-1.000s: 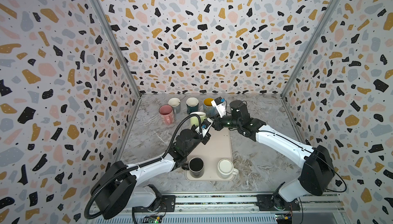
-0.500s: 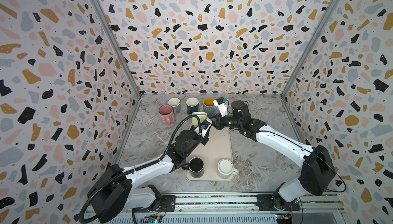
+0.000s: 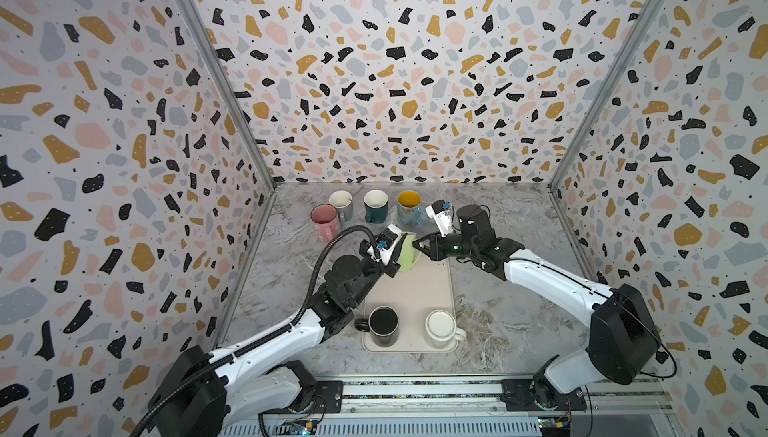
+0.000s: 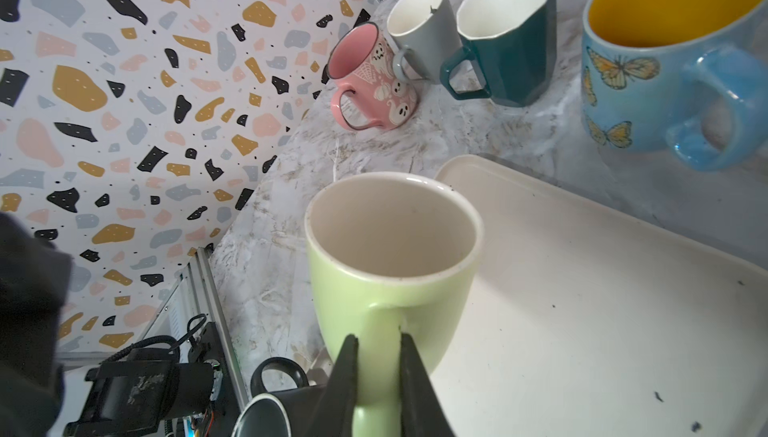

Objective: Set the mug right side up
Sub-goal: 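Carry the green mug toward the far mugs with the right gripper while the left withdraws, then lower the green mug beside the blue butterfly mug with the right gripper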

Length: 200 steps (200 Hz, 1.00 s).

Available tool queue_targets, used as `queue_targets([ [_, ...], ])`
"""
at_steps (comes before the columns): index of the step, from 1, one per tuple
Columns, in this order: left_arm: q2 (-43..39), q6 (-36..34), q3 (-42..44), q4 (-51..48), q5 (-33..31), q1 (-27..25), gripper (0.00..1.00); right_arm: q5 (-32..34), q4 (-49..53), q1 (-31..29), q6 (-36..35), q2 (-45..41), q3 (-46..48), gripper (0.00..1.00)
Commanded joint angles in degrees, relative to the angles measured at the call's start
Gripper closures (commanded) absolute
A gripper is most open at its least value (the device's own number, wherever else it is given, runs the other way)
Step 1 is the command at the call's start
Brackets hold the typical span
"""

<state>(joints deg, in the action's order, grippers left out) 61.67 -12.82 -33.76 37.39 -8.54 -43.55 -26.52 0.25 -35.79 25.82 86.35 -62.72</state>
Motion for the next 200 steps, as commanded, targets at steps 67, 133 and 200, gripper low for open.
queue_targets([
  [67,-1.2,16.5,-9.7,-11.5,0.9,8.1,0.64,20.2,-1.0,2.7,-9.1,-6.2,-1.3,1.00],
  [133,4.8,31.6,-16.5,-19.1,18.9,21.5,0.60,34.4,-16.9,4.8,-16.0,-6.8,6.4,1.00],
  [200,10.1,37.4,-18.1,-17.4,31.5,26.0,0.59,36.1,-36.2,7.8,-20.9,1.3,9.1,1.00],
])
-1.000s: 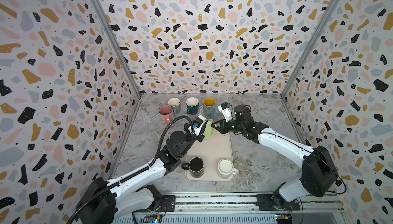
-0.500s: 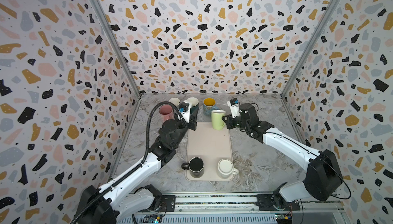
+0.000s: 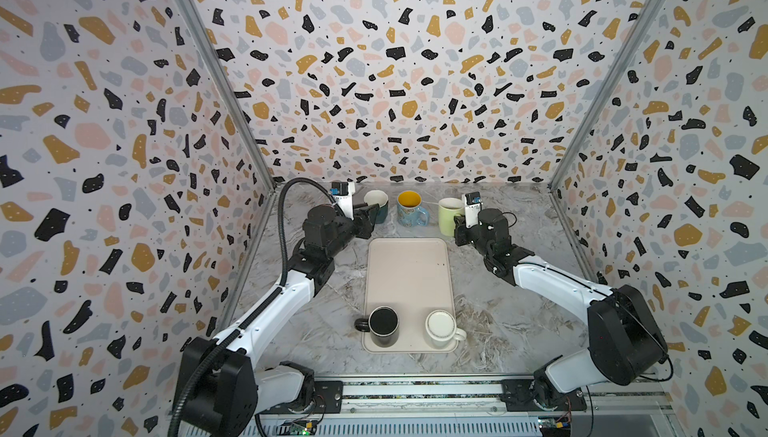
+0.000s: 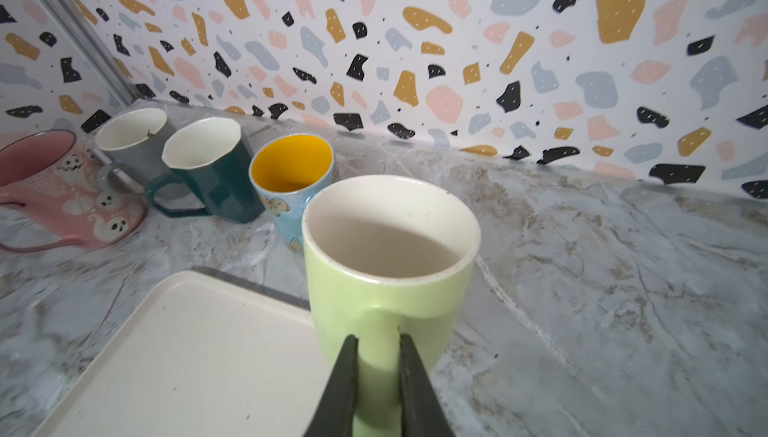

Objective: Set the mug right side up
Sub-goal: 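Lower the green mug beside the blue butterfly mug with the right gripper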

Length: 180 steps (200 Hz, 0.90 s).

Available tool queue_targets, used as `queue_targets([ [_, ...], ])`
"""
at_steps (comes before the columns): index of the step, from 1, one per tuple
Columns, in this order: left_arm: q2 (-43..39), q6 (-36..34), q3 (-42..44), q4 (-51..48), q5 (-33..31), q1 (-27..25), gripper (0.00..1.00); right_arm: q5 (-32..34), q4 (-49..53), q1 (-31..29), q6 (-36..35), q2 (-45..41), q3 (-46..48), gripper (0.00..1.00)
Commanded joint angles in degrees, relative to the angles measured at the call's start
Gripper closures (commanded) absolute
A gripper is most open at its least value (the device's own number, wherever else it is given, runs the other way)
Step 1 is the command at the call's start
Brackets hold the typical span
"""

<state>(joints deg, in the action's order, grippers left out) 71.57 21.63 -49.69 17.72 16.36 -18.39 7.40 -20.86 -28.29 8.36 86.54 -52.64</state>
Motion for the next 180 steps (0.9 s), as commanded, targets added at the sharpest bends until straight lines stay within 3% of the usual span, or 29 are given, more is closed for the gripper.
queue_targets([
  [1,0.2,3.1,-2.2,2.3,6.7,0.9,0.59,2.2,-15.4,0.3,-3.4,1.2,-1.0,1.00],
  [63,4.2,9.6,-2.2,8.0,16.4,3.9,0.57,1.0,-28.8,0.5,-6.1,11.3,-1.3,1.00],
  [180,5.0,10.8,-1.6,8.8,18.1,5.0,0.56,0.8,-38.4,2.5,-5.1,23.0,-4.3,1.00],
])
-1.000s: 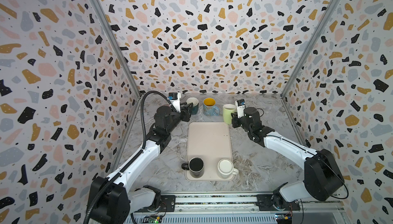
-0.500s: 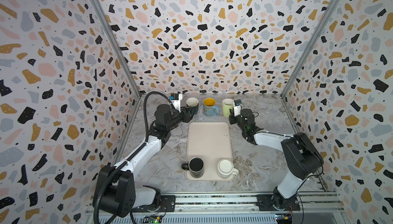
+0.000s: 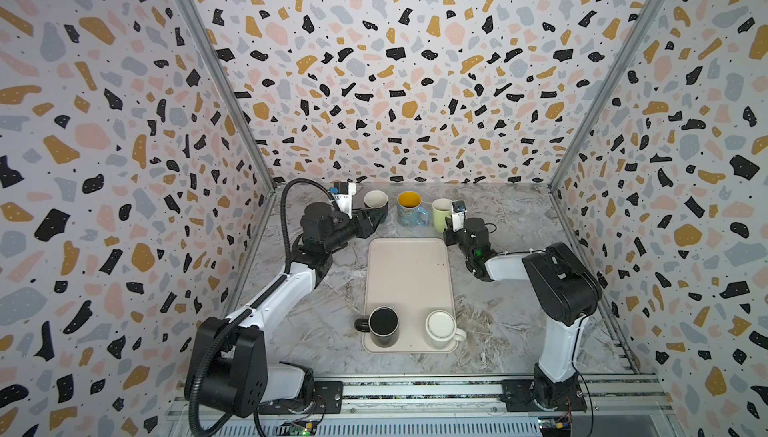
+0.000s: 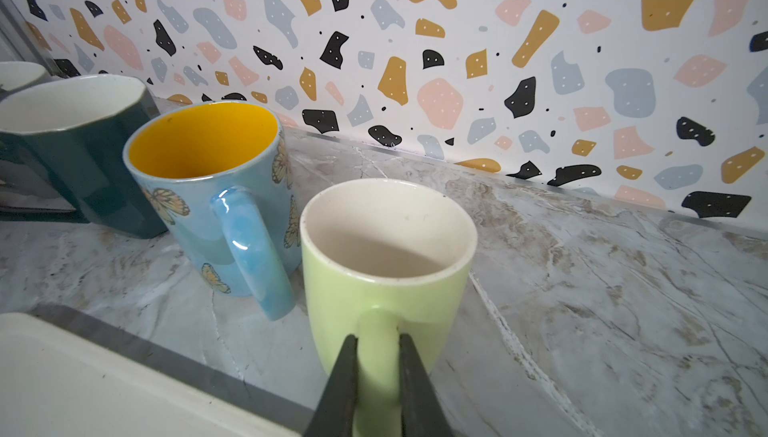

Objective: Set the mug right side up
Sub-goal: 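Lower the green mug beside the blue butterfly mug with the right gripper, then open the right gripper and draw it back from the green mug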

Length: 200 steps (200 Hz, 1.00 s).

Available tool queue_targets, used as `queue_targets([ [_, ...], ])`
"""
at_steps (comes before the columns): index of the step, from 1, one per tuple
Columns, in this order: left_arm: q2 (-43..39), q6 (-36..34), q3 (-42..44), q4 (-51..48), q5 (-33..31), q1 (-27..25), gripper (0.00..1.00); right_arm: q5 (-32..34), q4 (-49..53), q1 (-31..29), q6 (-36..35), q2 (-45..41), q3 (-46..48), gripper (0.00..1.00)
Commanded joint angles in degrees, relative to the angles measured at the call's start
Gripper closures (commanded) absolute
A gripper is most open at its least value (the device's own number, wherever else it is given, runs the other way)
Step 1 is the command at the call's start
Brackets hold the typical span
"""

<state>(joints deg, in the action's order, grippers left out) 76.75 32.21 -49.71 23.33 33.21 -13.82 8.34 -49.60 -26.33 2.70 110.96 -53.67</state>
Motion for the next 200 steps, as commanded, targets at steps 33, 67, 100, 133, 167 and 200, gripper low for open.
queue_targets([
  [33,-0.3,0.3,-1.5,3.2,1.3,0.6,0.56,-0.6,-10.3,0.8,0.4,-0.1,-3.7,1.00],
  [67,-0.3,0.3,-1.5,3.2,1.3,0.7,0.56,-0.3,-12.7,0.8,-0.1,1.0,-2.8,1.00],
  [100,-0.3,0.2,-1.7,2.9,1.2,0.7,0.56,-0.1,-13.5,0.7,0.0,1.8,-2.2,0.99],
  [133,-0.5,-0.1,-1.7,2.6,1.1,0.8,0.55,-0.2,-13.4,0.7,0.1,2.9,-2.3,0.98],
  [167,-0.5,-0.3,-1.7,2.3,0.9,0.7,0.55,0.3,-13.3,0.4,-0.2,3.6,-2.4,0.96],
  [200,-0.3,-0.3,-1.9,2.2,1.0,0.8,0.55,0.8,-12.9,0.0,-0.4,3.9,-2.3,0.90],
])
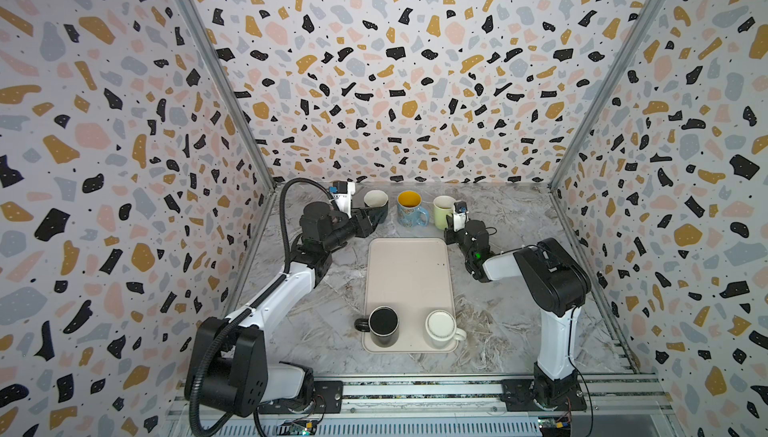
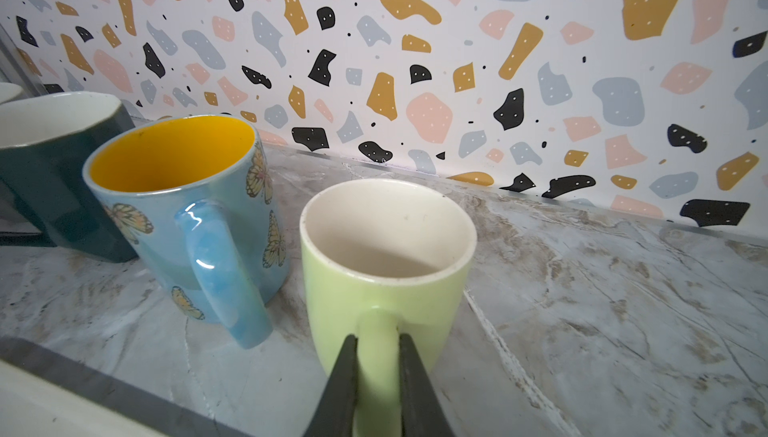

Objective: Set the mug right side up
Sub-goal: 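Open the right gripper and draw it back from the green mug, then move the right gripper to the upside-down white mug on the tray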

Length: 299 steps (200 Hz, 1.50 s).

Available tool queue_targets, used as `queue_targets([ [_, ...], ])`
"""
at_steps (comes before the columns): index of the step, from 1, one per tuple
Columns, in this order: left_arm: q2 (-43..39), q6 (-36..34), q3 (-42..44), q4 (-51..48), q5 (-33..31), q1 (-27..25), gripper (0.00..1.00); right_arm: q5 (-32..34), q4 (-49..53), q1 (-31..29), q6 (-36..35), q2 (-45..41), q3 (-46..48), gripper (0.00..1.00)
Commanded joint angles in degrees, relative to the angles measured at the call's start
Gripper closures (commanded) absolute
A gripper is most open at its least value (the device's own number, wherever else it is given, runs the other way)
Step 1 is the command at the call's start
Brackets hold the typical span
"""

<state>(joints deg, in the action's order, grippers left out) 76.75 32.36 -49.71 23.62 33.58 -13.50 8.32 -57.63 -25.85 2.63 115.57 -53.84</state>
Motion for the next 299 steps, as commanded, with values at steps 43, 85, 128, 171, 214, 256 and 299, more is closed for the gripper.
queue_targets([
  [43,-0.4,-0.7,-1.8,2.0,0.8,0.5,0.54,1.7,-4.8,-1.1,-0.5,-0.7,-1.4,0.73],
  [85,-0.4,-1.1,-1.4,1.6,0.7,0.5,0.55,2.7,-5.0,-1.6,-0.5,-1.2,-0.2,0.73],
  [128,-1.2,-1.2,-1.4,1.6,0.8,0.5,0.54,4.3,-5.3,-2.1,-0.4,-4.8,2.5,0.61],
  [171,-3.3,-4.8,-2.3,-1.5,0.4,1.2,0.52,-1.9,20.8,-2.6,7.0,-22.9,2.4,0.43],
  [214,-3.1,-3.7,-2.5,-2.5,-1.5,2.3,0.51,-19.0,53.6,-2.9,19.3,-40.4,-1.2,0.31],
  [256,-3.1,-0.2,-1.7,-0.9,-1.9,2.3,0.51,-31.1,73.2,-6.3,31.2,-46.8,1.6,0.31],
  [299,-6.7,-2.0,-2.2,-7.1,-5.2,2.4,0.50,-29.6,83.1,-12.9,40.0,-56.5,7.1,0.29],
])
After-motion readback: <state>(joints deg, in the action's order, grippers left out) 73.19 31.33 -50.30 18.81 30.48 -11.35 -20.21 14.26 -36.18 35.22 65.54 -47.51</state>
